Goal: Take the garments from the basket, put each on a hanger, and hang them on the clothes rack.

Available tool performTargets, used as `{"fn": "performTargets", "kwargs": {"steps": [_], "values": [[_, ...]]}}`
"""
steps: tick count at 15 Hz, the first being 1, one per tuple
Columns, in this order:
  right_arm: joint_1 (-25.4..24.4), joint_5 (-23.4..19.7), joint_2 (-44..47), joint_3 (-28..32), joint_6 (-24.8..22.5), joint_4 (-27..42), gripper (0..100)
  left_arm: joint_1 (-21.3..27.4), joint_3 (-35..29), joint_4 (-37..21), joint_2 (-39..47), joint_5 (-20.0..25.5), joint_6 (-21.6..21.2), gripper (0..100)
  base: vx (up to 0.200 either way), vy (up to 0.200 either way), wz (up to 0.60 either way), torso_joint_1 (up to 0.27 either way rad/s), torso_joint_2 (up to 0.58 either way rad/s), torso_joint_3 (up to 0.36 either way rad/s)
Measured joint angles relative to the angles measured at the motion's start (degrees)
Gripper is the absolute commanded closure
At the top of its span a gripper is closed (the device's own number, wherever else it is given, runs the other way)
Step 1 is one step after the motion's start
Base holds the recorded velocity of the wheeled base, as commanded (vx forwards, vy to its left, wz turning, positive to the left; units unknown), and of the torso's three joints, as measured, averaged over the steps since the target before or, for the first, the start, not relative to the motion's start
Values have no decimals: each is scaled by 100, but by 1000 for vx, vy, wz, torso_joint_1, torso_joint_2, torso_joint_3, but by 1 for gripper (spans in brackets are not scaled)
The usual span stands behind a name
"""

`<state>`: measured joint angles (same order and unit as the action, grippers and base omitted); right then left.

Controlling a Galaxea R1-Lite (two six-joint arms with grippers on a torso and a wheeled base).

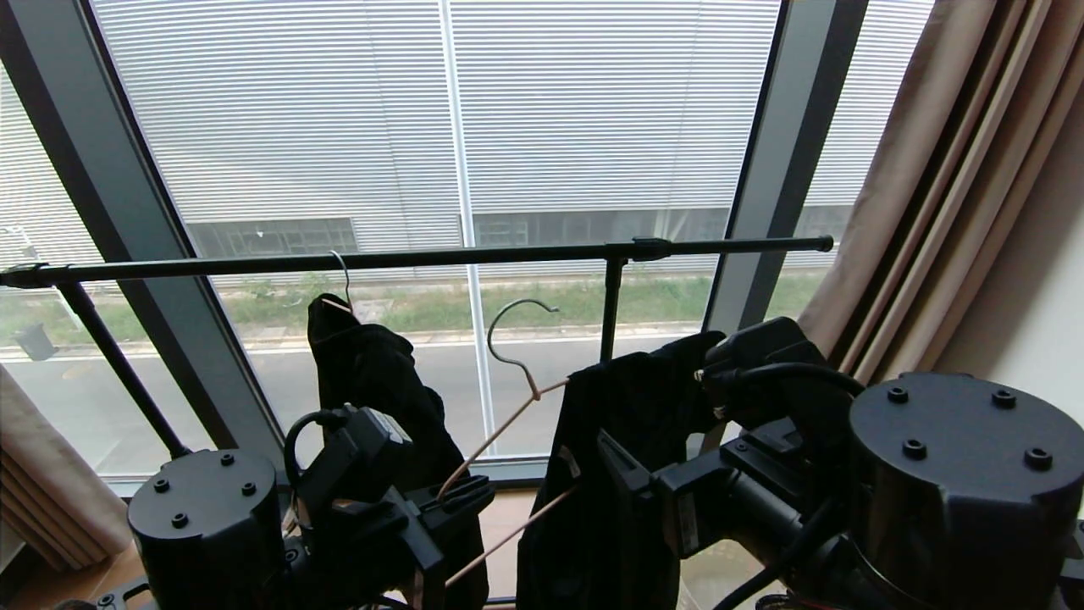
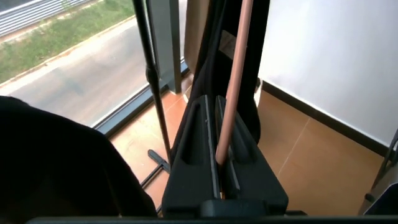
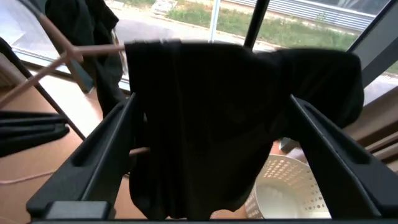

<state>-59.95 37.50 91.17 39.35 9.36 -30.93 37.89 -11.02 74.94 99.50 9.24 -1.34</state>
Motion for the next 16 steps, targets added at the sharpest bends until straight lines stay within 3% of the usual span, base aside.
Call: {"fn": "performTargets", "kwargs": {"steps": [9,16], "values": [[-13,-428,-542,-645,-679,9,0,-236,-63,11,-20,37,1,100,0,0,0,0,0,0],[9,-1070,-885,-1202,-1337,22,0,-280,0,2,-20,61,1,100,0,0,0,0,0,0]]}}
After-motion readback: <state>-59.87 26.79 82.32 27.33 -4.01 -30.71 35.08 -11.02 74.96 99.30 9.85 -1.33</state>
